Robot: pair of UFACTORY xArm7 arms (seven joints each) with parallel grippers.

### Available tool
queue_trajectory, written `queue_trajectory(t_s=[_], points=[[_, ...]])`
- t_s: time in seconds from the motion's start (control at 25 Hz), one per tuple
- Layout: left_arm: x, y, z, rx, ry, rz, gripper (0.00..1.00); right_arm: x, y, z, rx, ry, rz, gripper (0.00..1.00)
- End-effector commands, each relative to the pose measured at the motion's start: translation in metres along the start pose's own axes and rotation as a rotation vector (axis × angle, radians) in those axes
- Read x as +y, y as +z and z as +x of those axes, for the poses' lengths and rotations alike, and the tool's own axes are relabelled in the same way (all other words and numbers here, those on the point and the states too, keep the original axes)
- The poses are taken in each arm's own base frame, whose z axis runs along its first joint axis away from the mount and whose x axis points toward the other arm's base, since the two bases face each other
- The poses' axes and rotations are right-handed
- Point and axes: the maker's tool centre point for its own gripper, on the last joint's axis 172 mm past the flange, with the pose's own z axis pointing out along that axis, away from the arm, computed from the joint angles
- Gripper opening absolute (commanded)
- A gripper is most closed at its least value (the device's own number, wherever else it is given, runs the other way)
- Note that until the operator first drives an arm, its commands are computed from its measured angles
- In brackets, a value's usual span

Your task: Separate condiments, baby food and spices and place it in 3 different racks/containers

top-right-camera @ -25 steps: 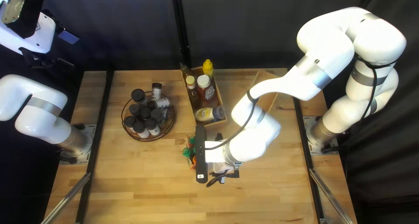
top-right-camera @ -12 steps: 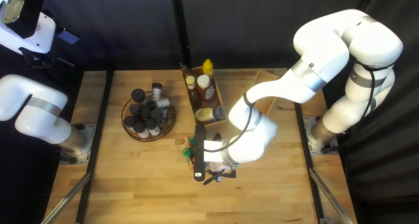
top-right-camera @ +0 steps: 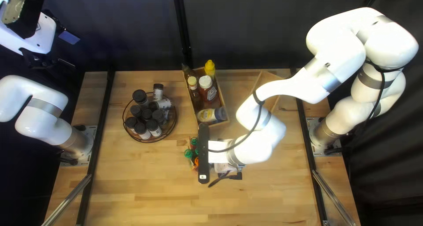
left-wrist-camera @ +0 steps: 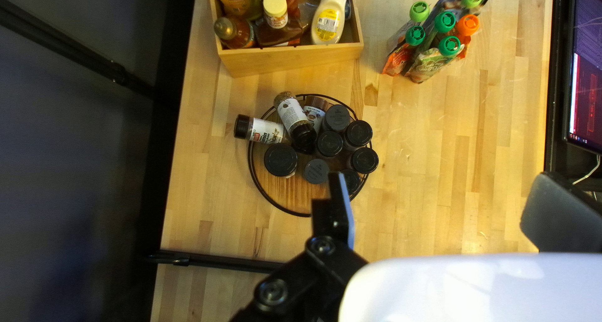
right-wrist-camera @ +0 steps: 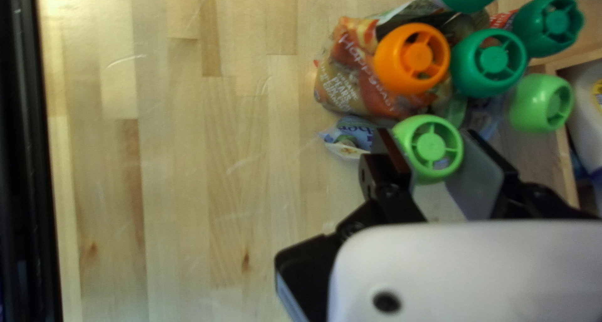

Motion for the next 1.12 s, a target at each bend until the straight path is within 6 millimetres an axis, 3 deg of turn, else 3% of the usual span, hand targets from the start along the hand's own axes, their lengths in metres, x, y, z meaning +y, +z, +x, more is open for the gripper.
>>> queue_trajectory(t_s=[0.04,0.16,0.36,0.6,1.12], points=[[0.000,0.000,0.000,0.000,0.000,0.000,1.00,0.018,-0.027,-0.003,-0.025,0.013,-0.076,0.00],[0.000,0.000,0.000,0.000,0.000,0.000,1.00,0.029,-0.038,-0.008,-0.039,0.022,-0.123,0.00],[0.000,0.000,0.000,0.000,0.000,0.000,1.00,0.066,-0.060,-0.021,-0.057,0.044,-0.210,0.00],[0.000,0.000,0.000,0.000,0.000,0.000,1.00,0.117,-0.079,-0.056,-0.066,0.097,-0.272,0.00],[0.000,0.000,0.000,0.000,0.000,0.000,1.00,0.202,-0.070,-0.133,-0.118,0.216,-0.312,0.00]])
